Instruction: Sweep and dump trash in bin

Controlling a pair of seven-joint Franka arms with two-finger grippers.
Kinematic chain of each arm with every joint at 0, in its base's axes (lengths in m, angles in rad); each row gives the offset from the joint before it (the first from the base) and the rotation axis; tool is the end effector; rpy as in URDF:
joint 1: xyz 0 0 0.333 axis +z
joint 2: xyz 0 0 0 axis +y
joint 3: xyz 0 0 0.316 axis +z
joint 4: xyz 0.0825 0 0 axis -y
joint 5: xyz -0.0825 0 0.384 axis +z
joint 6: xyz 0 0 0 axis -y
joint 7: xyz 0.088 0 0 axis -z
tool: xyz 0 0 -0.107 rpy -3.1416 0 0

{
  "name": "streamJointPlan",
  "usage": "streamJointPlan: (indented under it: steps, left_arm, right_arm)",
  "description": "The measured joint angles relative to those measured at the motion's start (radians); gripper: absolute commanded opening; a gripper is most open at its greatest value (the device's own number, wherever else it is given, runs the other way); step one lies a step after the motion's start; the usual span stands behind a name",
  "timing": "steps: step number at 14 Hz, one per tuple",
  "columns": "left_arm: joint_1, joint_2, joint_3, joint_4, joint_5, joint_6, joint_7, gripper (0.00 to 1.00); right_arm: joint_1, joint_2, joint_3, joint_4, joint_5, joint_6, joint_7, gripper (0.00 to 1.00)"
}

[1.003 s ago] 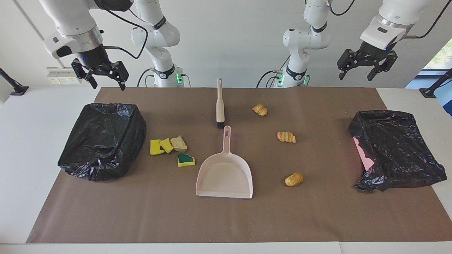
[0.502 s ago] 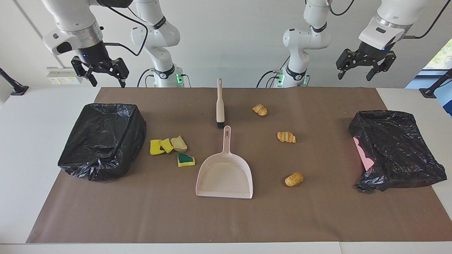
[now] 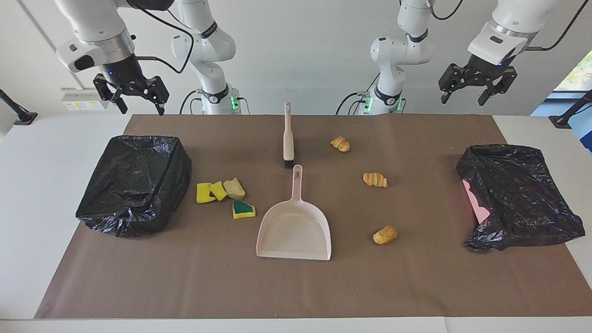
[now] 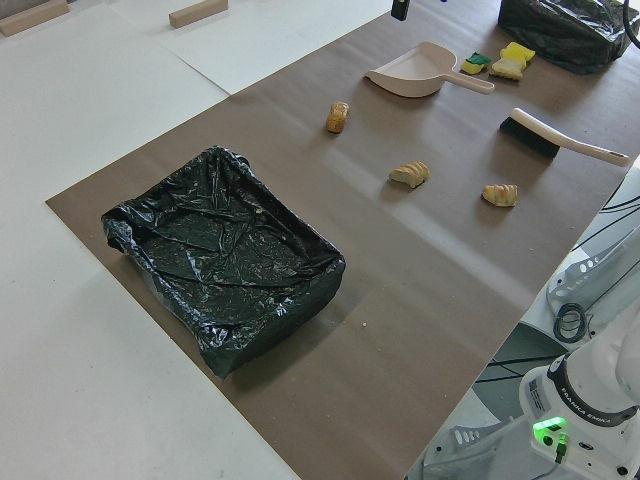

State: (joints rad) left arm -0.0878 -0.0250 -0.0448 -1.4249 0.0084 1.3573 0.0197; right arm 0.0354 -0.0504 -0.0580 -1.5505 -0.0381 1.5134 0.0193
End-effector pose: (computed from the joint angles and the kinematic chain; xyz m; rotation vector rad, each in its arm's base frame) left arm 0.5178 -0.0684 0.6869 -3.1203 0.2355 0.0658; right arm 0.5329 -0.0172 0.6564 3.1056 -0.0688 0.0204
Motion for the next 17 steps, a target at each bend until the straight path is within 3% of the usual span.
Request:
streamJointPlan:
  steps: [17]
  left_arm:
    - [0.0, -0.024, -0.007, -0.035, 0.0, 0.0, 0.0, 1.0]
  right_arm:
    - [-0.001, 0.0, -0.001, -0.001, 0.0, 0.002, 0.0, 1.0]
